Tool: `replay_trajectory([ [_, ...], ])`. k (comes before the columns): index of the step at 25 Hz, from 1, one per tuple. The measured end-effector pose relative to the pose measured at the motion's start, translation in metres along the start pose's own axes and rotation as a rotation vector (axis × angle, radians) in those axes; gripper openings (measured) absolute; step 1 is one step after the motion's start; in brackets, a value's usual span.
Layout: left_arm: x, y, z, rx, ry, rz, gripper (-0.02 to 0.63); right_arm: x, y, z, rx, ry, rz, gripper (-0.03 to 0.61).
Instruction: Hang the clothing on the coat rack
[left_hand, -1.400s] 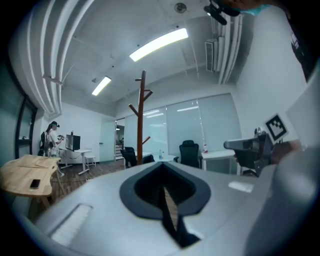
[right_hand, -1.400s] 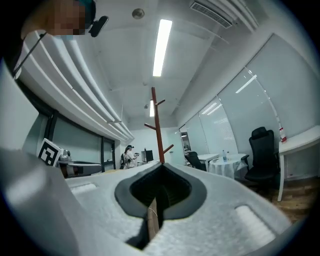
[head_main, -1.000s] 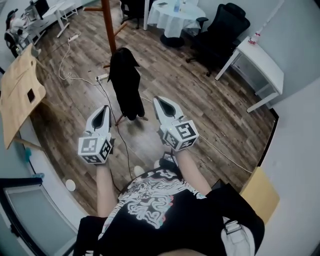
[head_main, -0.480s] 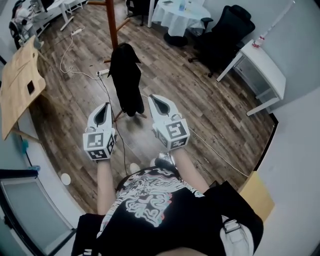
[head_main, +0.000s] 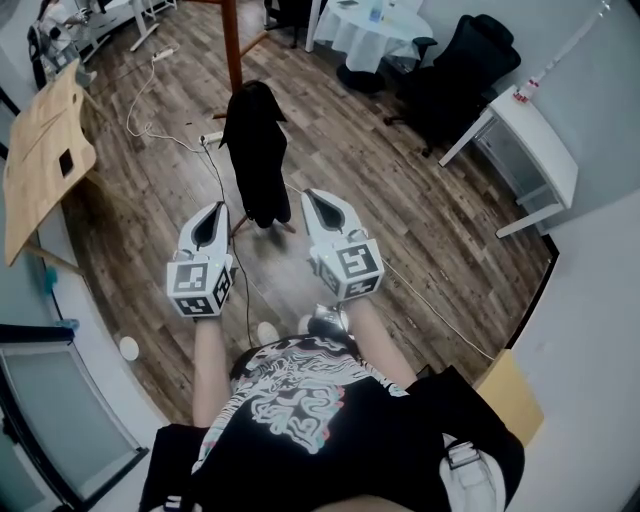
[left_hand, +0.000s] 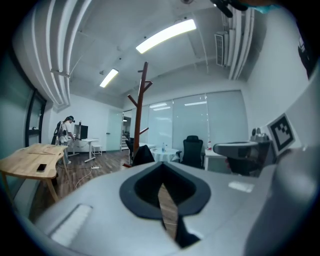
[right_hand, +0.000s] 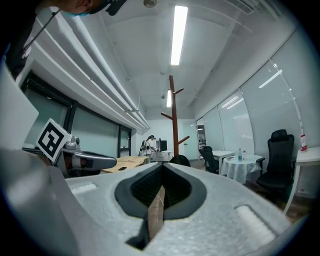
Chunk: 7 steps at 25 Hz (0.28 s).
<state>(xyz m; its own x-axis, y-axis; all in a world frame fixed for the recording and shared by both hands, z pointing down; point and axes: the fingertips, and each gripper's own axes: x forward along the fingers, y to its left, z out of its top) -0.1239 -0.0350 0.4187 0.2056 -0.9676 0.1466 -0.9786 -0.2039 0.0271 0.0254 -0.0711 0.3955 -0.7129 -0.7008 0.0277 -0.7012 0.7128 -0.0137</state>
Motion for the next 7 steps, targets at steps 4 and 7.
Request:
replay_trajectory([
  [4,0.0013,-0.0057,0.0020,0.001,0.002,-0.005,-0.011,-0.0039,-0.0054,0.0010,0.006,0.002,-0.004,-0.002],
  [7,0.0021,-0.0086,0.0046,0.003,-0.002,-0.007,-0.011,-0.0068,-0.0098,0.0018,0.008,0.000,-0.009,-0.002],
])
